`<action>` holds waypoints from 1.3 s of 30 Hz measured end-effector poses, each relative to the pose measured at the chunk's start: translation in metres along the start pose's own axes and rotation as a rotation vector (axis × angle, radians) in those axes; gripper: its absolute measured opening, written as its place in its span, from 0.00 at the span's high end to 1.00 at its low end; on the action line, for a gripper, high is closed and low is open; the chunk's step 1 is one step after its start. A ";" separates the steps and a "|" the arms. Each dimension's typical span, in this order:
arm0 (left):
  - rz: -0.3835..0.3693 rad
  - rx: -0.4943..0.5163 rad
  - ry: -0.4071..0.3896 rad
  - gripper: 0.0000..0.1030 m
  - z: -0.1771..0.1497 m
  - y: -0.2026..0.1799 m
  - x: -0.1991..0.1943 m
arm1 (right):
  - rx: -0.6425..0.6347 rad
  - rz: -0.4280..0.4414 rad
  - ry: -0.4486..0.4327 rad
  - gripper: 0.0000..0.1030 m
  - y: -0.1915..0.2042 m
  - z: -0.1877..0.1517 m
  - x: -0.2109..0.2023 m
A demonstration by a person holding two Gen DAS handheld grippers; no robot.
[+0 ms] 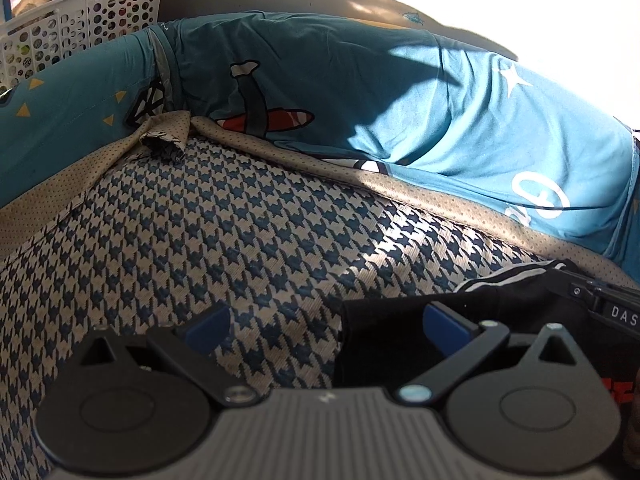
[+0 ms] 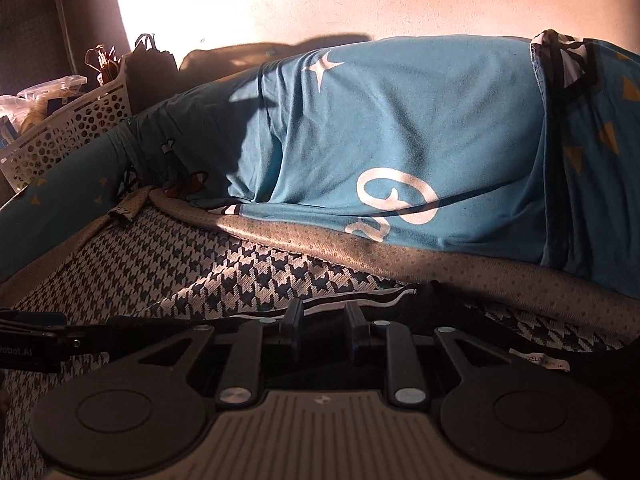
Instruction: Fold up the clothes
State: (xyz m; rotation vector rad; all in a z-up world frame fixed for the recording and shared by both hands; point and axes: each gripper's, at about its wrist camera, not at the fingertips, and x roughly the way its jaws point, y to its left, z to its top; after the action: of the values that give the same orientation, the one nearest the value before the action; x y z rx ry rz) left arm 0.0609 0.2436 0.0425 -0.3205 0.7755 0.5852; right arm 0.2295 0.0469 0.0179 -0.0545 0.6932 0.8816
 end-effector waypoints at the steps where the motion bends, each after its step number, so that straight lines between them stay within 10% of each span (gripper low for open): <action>1: 0.006 -0.011 0.005 0.00 0.001 0.004 0.001 | -0.008 0.008 -0.001 0.79 0.006 -0.001 0.001; 15: 0.049 -0.114 0.030 0.00 0.010 0.039 0.008 | -0.181 0.134 0.002 0.79 0.099 -0.017 0.024; 26: 0.017 -0.205 0.021 0.00 0.016 0.057 -0.002 | -0.333 0.088 0.204 0.72 0.122 -0.043 0.032; 33: 0.018 -0.231 -0.011 0.00 0.020 0.068 -0.010 | -0.209 0.068 -0.037 0.55 0.139 -0.034 0.007; 39: 0.008 -0.221 -0.019 0.00 0.019 0.067 -0.013 | -0.410 0.034 -0.096 0.39 0.174 -0.041 0.019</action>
State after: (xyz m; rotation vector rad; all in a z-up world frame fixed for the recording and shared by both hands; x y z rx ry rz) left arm 0.0241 0.3017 0.0608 -0.5144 0.6956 0.6826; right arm 0.0892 0.1601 0.0150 -0.3647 0.4170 1.0418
